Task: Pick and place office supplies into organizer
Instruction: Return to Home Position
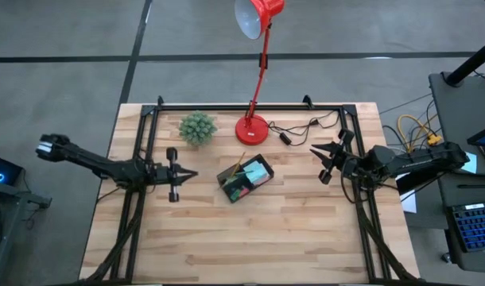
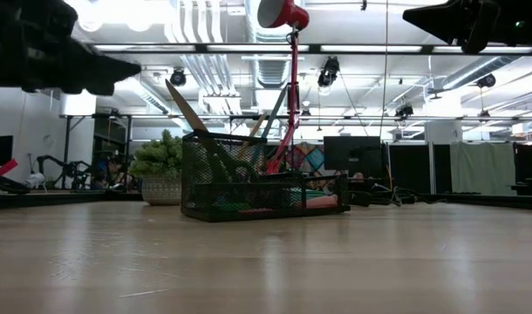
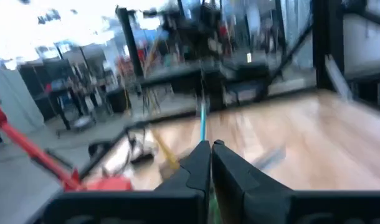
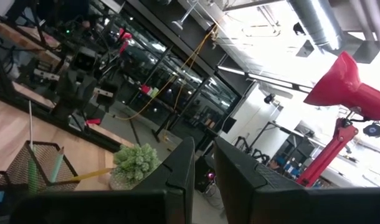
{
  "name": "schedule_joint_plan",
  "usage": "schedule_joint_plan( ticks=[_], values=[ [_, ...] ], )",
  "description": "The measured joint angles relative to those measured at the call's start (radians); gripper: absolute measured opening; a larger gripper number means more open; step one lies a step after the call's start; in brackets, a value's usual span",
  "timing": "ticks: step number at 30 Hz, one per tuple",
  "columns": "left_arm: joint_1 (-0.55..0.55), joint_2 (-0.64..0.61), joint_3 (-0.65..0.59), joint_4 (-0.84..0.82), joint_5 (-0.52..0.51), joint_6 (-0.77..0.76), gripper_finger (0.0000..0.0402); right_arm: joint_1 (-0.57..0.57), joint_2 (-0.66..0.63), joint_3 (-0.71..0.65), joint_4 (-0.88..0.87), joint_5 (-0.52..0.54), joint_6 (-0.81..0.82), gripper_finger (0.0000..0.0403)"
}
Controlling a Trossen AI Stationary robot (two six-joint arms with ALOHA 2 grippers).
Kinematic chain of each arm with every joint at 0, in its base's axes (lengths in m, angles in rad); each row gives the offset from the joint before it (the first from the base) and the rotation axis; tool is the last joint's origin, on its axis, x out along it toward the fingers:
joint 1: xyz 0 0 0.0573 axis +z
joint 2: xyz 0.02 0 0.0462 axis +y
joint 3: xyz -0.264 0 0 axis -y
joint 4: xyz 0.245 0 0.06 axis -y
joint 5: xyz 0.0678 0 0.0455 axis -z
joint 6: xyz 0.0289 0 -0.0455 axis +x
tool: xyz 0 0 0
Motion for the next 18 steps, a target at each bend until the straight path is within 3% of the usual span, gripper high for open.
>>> schedule_joint_plan(
  ticks=[11, 14, 18],
  values=[
    [0.000, -0.259, -0.001, -0.343, 0.000, -0.152, 0.0000, 0.000, 0.001, 0.000, 0.059, -0.005, 0.017, 0.0052],
    [0.000, -0.353, -0.001, -0.408, 0.011, -0.152, 0.0000, 0.000, -0.003, 0.001, 0.146, -0.009, 0.155, 0.0052],
    [0.000, -0.474, -0.002, -0.521, 0.011, -0.152, 0.0000, 0.000, -0.006, 0.001, 0.096, 0.002, 0.326, 0.0052]
  ],
)
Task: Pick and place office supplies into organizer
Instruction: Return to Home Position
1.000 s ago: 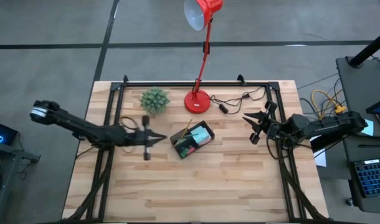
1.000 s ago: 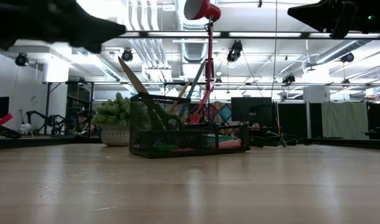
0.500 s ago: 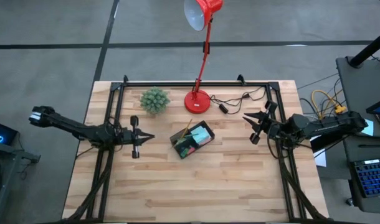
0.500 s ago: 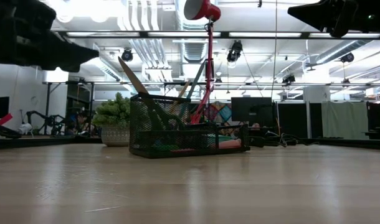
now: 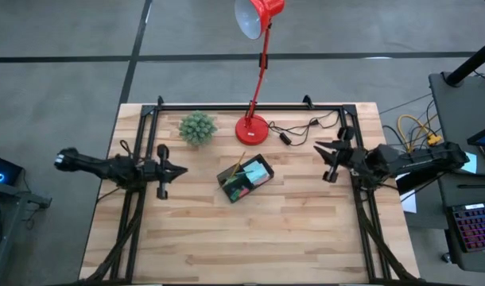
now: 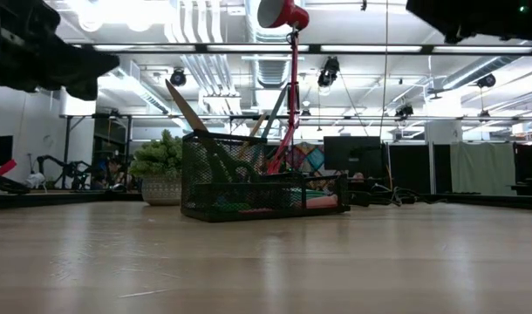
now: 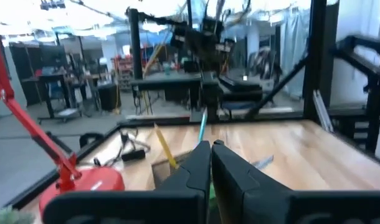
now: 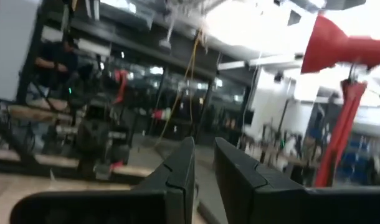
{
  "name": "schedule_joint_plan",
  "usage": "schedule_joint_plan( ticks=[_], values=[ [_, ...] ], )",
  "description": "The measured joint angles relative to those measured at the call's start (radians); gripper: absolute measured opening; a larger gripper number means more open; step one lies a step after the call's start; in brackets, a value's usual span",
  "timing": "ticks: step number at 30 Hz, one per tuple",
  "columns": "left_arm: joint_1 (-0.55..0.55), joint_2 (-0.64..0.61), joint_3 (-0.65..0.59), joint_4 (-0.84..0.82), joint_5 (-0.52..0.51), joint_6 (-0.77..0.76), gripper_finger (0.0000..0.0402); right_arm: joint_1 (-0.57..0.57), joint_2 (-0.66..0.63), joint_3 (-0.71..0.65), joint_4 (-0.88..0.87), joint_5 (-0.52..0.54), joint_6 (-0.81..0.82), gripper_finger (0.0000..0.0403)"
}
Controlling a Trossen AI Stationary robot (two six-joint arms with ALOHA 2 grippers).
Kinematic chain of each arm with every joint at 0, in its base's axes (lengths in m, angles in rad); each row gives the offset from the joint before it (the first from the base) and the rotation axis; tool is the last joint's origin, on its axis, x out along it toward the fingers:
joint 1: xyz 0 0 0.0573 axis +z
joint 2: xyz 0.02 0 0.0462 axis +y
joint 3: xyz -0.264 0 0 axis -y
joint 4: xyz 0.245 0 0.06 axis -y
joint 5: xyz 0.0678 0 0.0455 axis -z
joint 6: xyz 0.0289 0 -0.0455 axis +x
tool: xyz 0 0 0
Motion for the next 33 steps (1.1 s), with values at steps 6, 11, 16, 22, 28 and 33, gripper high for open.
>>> schedule_joint_plan(
  ticks=[6, 11, 16, 22, 28, 33],
  values=[
    [-0.001, -0.028, 0.001, -0.053, 0.023, -0.004, 0.0000, 0.000, -0.001, -0.001, -0.144, 0.018, 0.083, 0.0052],
    [-0.001, -0.003, 0.000, -0.056, 0.022, -0.004, 0.0000, 0.000, -0.024, -0.001, -0.316, -0.008, 0.205, 0.0052],
    [-0.001, -0.011, 0.000, -0.055, 0.020, -0.004, 0.0000, 0.004, -0.111, -0.003, -0.463, -0.003, 0.263, 0.0052],
    [-0.001, -0.024, 0.000, -0.056, 0.019, -0.004, 0.0000, 0.005, -0.339, -0.039, -0.722, -0.075, 0.348, 0.0040],
    [-0.001, -0.027, 0.000, -0.056, 0.050, -0.005, 0.0000, 0.004, -0.426, -0.159, -0.662, -0.346, 0.421, 0.0010],
    [-0.002, -0.032, 0.000, -0.056, 0.076, -0.032, 0.0000, -0.001, -0.375, -0.167, -0.617, -0.348, 0.421, 0.0009]
  ],
)
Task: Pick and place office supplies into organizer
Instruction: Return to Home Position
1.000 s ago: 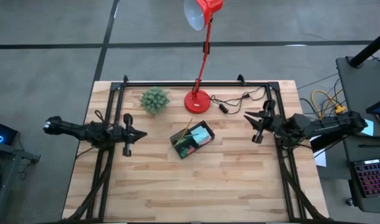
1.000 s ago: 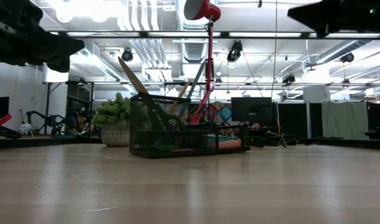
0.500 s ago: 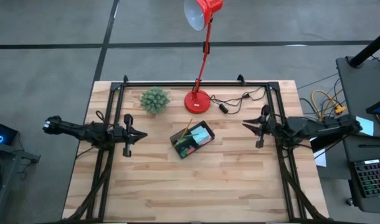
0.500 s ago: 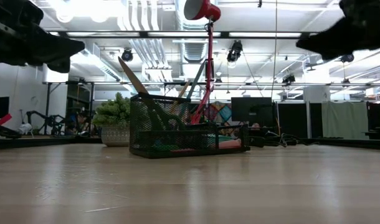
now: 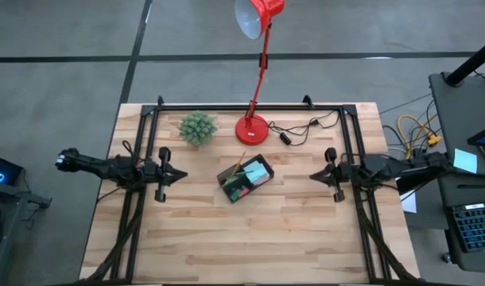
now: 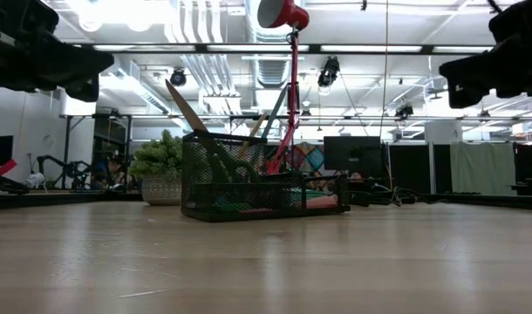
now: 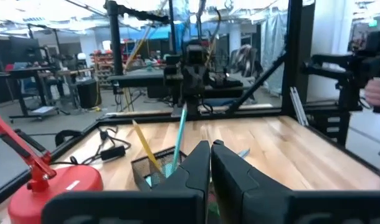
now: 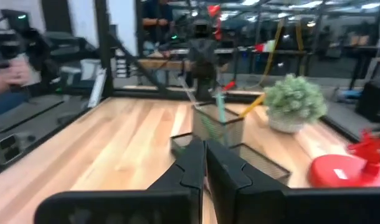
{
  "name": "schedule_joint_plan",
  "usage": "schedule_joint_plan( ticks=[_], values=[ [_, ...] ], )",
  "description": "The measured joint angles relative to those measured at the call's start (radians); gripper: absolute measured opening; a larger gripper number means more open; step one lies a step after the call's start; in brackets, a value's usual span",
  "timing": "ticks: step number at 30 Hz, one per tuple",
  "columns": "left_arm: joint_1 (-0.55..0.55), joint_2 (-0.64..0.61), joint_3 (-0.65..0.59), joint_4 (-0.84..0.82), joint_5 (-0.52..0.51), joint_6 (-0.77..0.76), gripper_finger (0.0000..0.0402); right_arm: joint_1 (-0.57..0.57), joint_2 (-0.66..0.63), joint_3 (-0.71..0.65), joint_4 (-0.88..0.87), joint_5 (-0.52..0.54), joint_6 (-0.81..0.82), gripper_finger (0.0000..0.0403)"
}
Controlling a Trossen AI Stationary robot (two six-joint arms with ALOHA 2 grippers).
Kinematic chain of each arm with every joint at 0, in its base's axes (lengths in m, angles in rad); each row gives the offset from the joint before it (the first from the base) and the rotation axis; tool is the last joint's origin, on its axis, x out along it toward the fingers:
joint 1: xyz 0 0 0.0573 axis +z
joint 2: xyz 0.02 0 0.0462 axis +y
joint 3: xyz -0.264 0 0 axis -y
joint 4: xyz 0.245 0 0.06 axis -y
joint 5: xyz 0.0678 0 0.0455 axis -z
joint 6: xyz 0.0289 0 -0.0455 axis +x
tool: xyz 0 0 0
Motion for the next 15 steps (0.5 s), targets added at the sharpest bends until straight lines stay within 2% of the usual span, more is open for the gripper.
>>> schedule_joint_plan(
  ticks=[15],
  values=[
    [0.000, 0.027, 0.000, -0.007, 0.052, 0.002, 0.0000, -0.003, -0.031, 0.001, 0.015, 0.022, 0.019, 0.0009]
  ],
)
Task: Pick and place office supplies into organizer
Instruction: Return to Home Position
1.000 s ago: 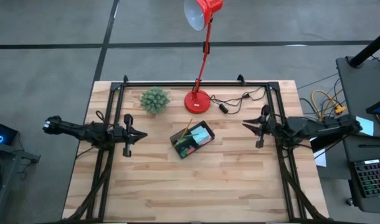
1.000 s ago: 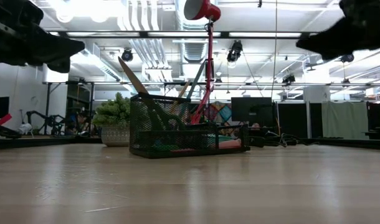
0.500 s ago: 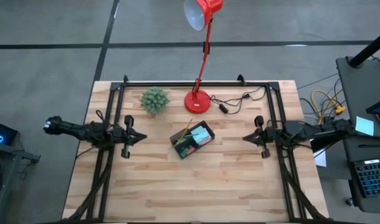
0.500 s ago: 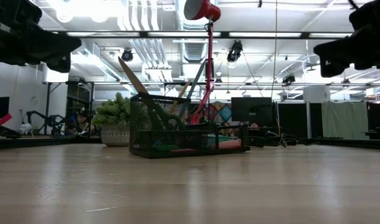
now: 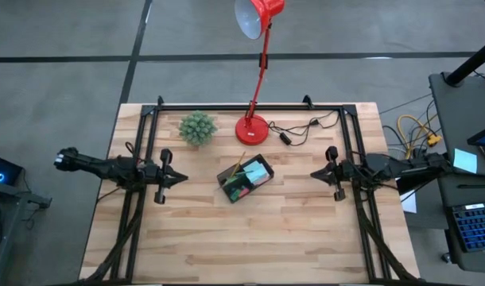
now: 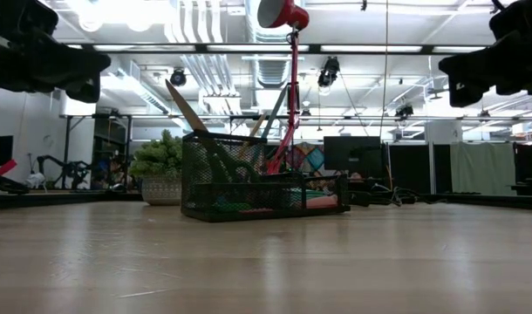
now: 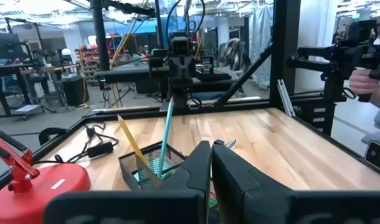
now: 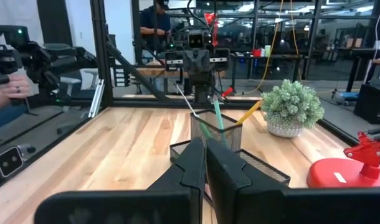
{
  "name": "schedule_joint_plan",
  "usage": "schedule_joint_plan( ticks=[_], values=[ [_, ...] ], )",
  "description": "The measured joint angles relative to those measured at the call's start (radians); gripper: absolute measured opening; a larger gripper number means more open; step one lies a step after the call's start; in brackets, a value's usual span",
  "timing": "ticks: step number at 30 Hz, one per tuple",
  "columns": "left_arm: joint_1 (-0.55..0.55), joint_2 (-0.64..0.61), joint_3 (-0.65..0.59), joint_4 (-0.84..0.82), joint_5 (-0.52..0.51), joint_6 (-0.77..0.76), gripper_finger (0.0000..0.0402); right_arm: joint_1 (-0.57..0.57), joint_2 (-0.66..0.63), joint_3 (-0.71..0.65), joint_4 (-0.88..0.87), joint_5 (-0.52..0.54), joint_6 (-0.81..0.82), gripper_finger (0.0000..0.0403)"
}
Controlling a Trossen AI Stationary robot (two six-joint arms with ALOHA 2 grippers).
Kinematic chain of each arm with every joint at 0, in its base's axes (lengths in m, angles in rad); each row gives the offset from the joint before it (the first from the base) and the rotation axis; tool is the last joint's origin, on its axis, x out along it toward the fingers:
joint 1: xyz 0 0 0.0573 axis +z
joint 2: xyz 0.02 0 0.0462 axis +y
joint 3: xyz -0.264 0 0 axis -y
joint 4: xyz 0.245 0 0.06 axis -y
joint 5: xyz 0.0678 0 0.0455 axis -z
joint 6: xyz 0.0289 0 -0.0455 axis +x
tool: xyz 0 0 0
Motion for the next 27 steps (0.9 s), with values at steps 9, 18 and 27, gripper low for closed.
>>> schedule_joint_plan(
  ticks=[9, 18, 27],
  values=[
    [0.000, 0.010, 0.000, 0.013, 0.000, 0.000, 0.0000, 0.000, 0.000, 0.000, 0.000, 0.002, -0.016, 0.0008],
    [0.000, 0.008, 0.000, 0.013, 0.000, 0.000, 0.0000, 0.000, 0.001, 0.000, 0.000, 0.008, -0.033, 0.0009],
    [0.000, 0.010, 0.000, 0.013, 0.000, 0.000, 0.0000, 0.000, 0.001, 0.000, 0.000, 0.008, -0.039, 0.0009]
  ],
)
